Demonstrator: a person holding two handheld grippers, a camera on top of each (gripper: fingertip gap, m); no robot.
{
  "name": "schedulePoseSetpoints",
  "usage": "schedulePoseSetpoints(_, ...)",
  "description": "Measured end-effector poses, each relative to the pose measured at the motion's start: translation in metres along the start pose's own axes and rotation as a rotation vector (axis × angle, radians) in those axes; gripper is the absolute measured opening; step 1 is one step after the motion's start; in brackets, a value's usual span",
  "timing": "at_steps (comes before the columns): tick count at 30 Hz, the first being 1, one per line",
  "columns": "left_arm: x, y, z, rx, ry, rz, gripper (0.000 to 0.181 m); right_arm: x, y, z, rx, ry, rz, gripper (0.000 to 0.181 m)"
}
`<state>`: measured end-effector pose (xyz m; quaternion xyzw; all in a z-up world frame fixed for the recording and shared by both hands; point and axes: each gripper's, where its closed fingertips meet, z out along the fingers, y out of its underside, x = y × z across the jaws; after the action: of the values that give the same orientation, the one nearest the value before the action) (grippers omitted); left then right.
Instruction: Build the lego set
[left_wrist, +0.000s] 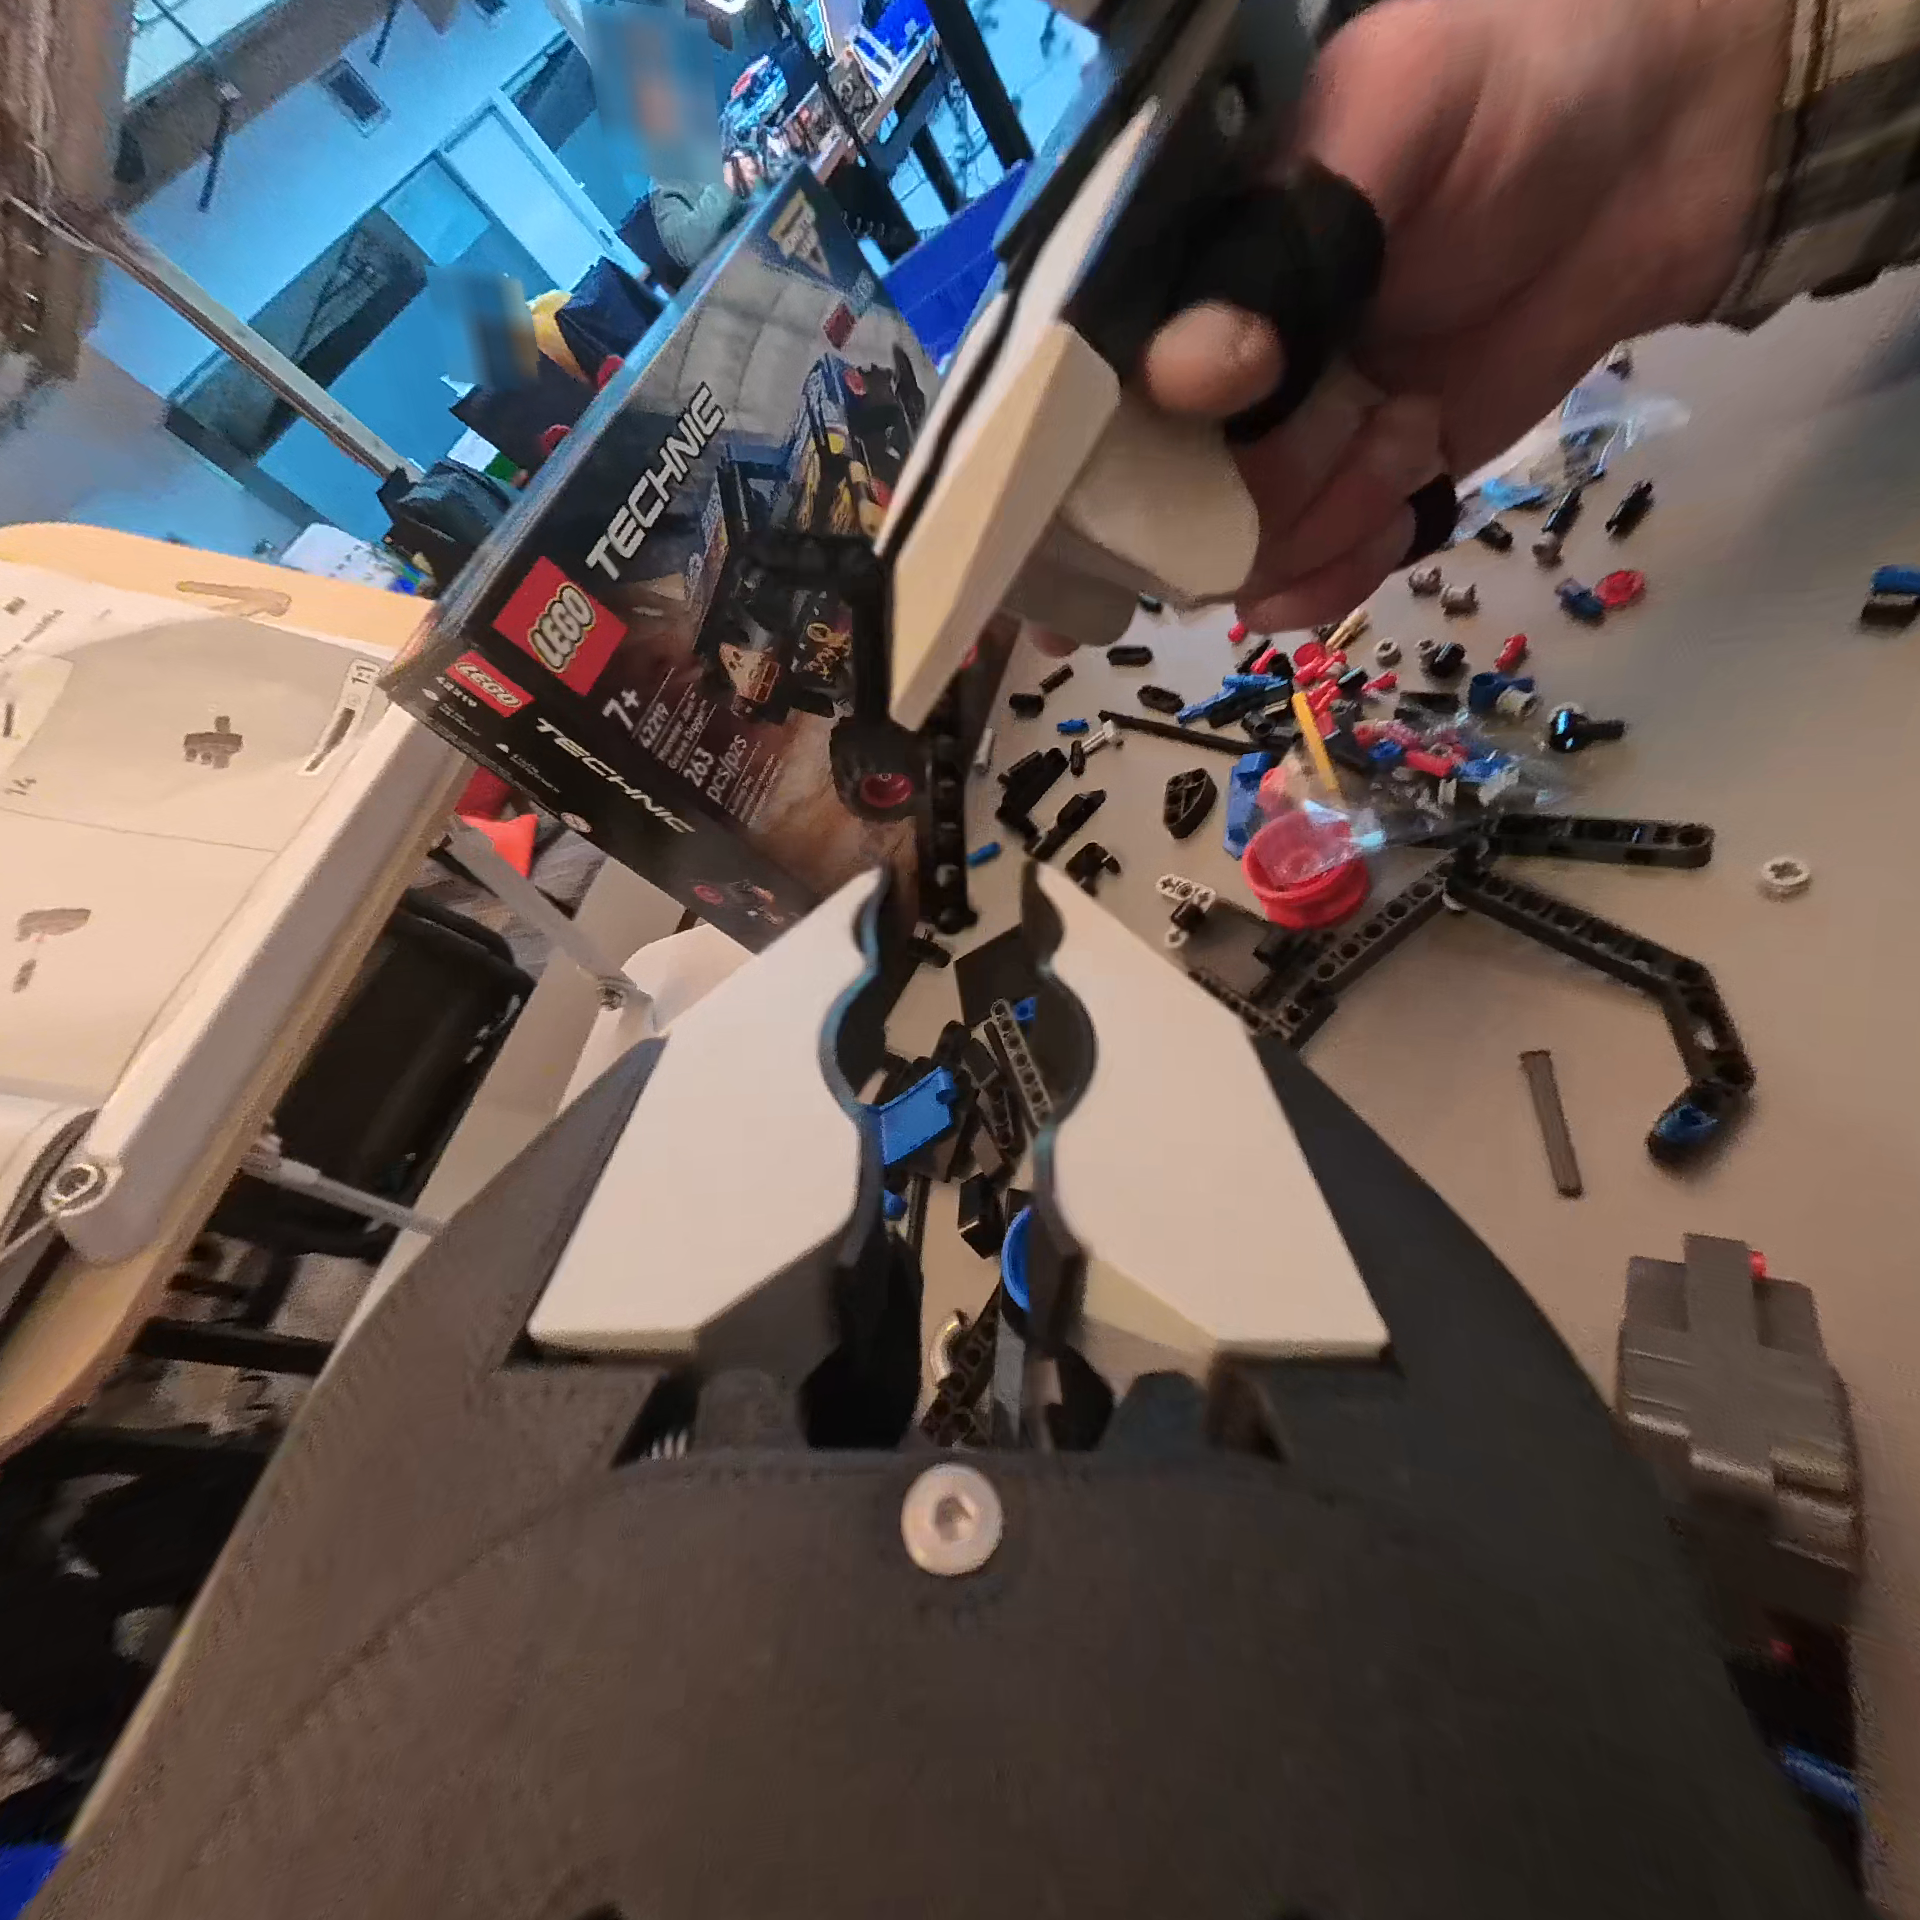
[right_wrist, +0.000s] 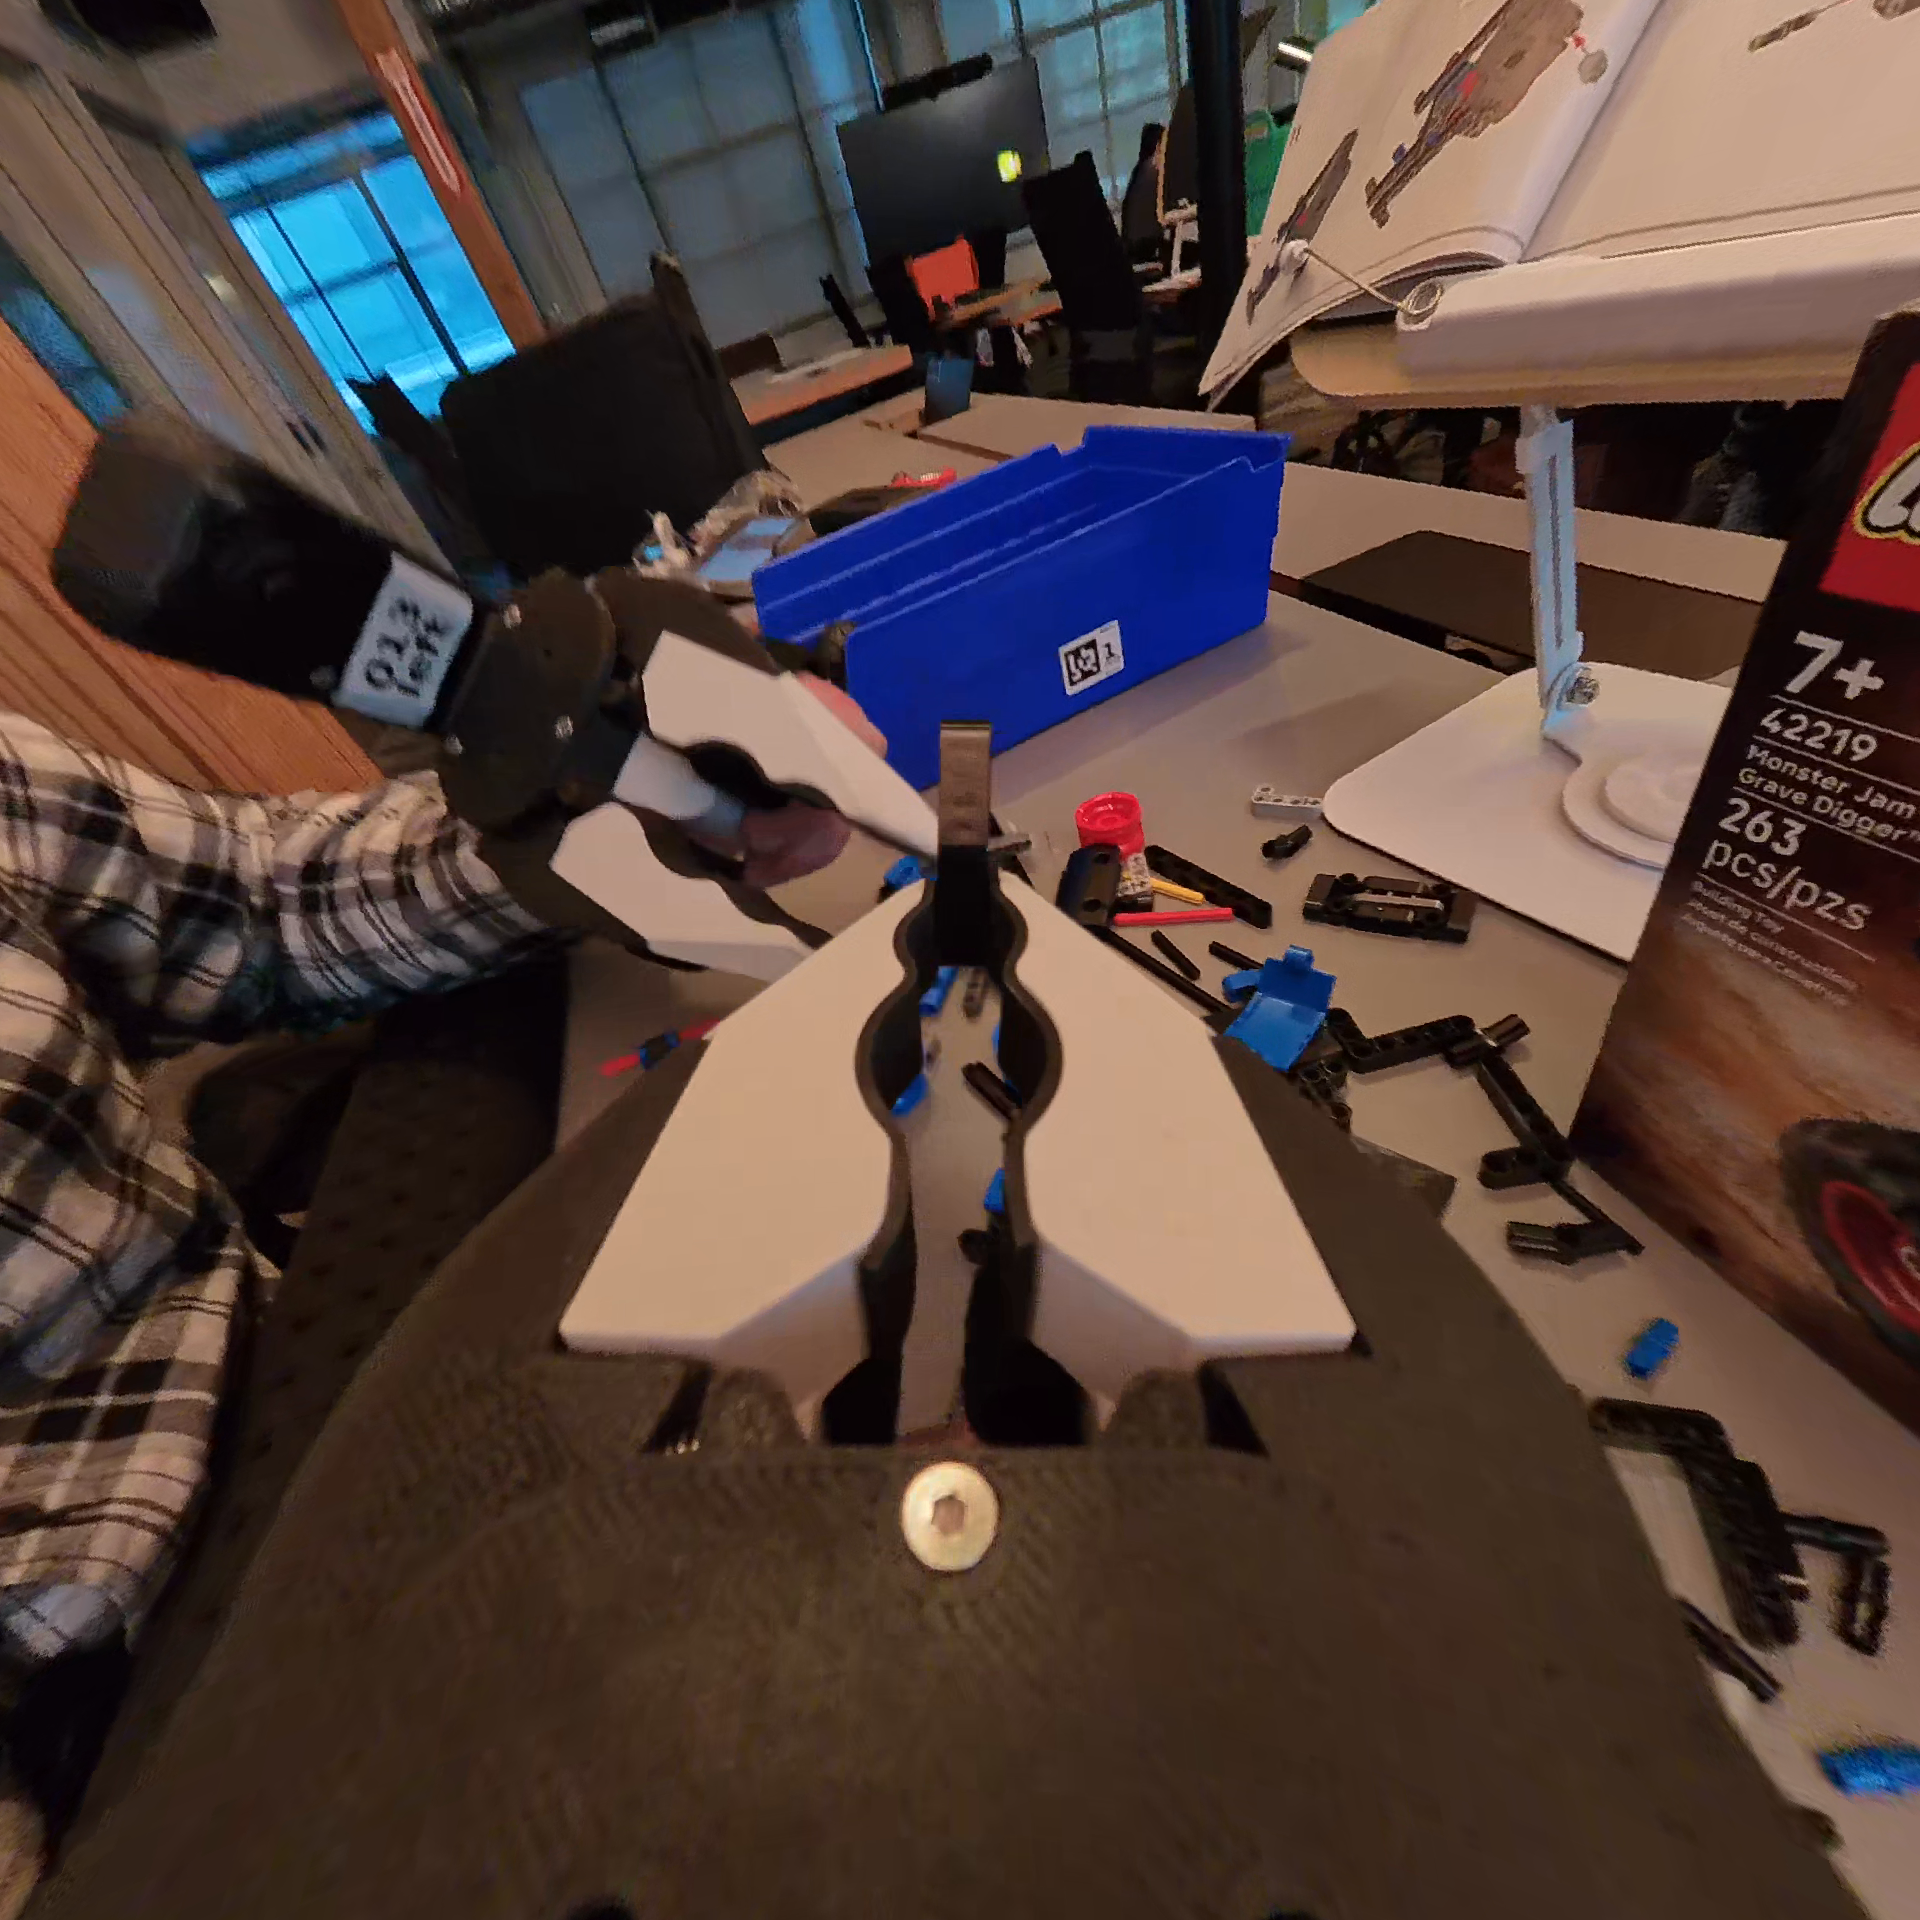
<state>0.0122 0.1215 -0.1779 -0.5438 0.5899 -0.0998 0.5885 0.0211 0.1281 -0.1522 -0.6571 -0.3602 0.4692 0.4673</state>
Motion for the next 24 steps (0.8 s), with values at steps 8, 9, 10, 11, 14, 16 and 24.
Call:
schedulePoseSetpoints(8, 0.000, 0.000, 0.002, -0.005, 0.006, -0.011, 0.000, 0.001, -0.007, -0.004, 0.055, -0.034, 0.090, 0.005)
schedulePoseSetpoints(9, -0.001, -0.001, 0.001, 0.002, 0.013, -0.031, 0.000, 0.000, -0.008, -0.005, 0.062, -0.036, 0.087, 0.005)
schedulePoseSetpoints(10, -0.001, -0.002, 0.001, 0.013, 0.021, -0.048, 0.000, 0.000, -0.010, -0.005, 0.068, -0.033, 0.080, 0.005)
schedulePoseSetpoints(11, -0.001, -0.003, 0.000, 0.017, 0.031, -0.061, 0.000, 0.001, -0.011, -0.006, 0.073, -0.022, 0.069, 0.005)
schedulePoseSetpoints(14, -0.001, -0.007, -0.001, 0.043, 0.041, -0.082, 0.000, -0.003, -0.013, -0.007, 0.079, -0.031, 0.067, 0.005)
schedulePoseSetpoints(16, -0.002, -0.007, -0.001, 0.032, 0.023, -0.076, 0.000, -0.001, -0.016, -0.008, 0.091, -0.018, 0.077, 0.005)
schedulePoseSetpoints(24, -0.003, -0.001, 0.002, -0.023, -0.050, 0.067, 0.005, -0.009, -0.019, -0.003, 0.139, -0.081, 0.163, 0.006)
